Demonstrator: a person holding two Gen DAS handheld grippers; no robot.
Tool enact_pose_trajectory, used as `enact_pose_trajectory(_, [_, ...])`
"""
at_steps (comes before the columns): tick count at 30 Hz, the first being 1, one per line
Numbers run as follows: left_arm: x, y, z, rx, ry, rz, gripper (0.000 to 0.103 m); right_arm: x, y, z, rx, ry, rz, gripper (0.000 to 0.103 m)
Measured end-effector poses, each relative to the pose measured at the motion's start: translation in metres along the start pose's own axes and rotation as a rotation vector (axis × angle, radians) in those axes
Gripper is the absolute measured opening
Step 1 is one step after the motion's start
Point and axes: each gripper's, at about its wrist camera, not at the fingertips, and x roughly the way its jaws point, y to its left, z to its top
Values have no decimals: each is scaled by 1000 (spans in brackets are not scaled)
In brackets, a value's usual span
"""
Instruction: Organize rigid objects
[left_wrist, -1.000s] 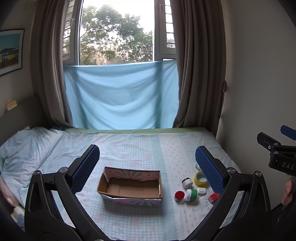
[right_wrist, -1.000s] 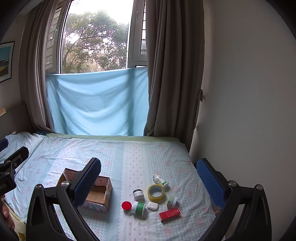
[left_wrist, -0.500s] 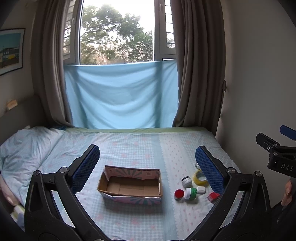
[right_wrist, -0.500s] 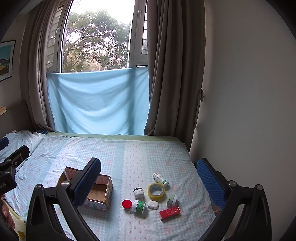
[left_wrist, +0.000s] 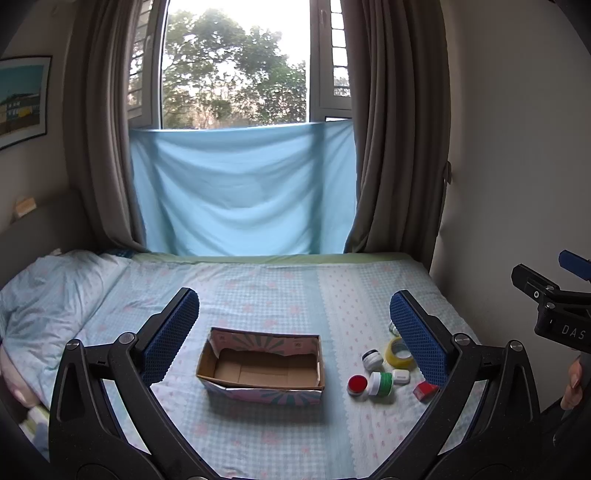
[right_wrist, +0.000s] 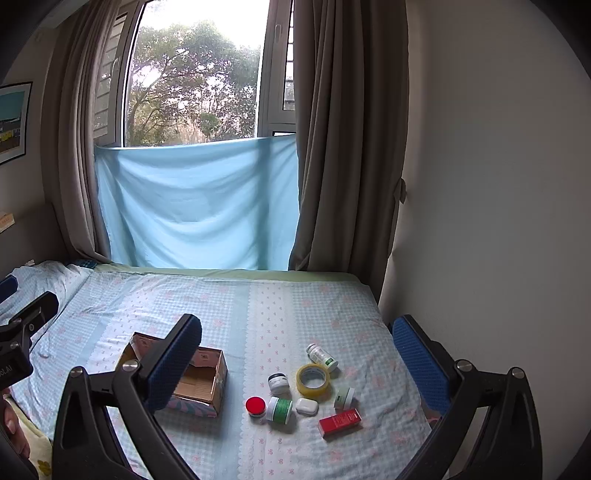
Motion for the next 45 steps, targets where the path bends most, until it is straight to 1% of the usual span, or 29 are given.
enact_pose_trajectory(18, [-7, 8, -3, -23, -1, 8, 103, -2, 1, -1, -3, -1, 1, 103])
enact_pose_trajectory(32, [-10, 13, -5, -18, -10, 3, 103, -9, 2, -2, 0, -4, -2, 103])
enact_pose_trajectory(40, [-6, 21, 2, -9, 21, -4, 103, -10, -2, 9, 17, 4, -19, 103])
enact_pose_trajectory(45, [10, 28, 2, -16, 78, -33, 103, -8, -3, 10, 28, 21, -40, 103])
